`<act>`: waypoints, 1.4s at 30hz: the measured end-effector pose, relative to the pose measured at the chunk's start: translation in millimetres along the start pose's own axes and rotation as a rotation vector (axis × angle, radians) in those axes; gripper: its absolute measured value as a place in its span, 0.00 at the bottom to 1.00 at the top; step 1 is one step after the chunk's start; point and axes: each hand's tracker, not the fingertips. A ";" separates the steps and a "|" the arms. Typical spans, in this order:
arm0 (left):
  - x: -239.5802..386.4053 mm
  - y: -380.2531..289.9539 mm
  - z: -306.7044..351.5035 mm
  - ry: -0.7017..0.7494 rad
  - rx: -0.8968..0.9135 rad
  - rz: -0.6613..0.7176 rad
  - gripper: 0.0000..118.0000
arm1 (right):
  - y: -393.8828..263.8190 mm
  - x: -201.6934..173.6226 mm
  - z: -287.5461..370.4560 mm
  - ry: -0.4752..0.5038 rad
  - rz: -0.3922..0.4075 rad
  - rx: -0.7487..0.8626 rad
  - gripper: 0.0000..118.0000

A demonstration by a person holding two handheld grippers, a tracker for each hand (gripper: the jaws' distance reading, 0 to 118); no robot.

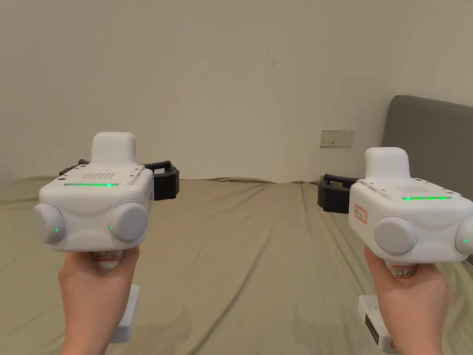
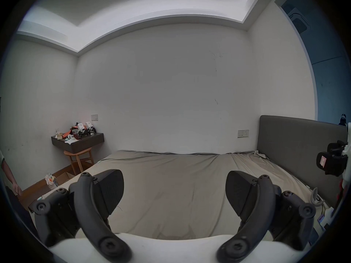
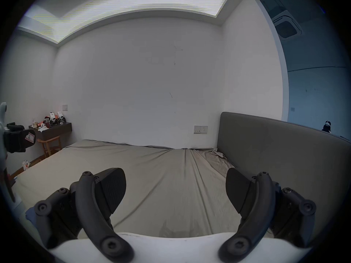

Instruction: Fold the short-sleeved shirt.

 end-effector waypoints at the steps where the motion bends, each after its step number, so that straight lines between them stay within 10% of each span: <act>1: -0.2 0.4 0.4 -0.001 0.003 0.002 0.97 | -0.1 -0.1 -0.3 0.000 0.002 -0.001 0.94; 42: -7.4 0.5 -1.2 0.027 -0.002 0.018 0.97 | 6.3 -2.4 5.3 -0.008 0.021 0.034 0.98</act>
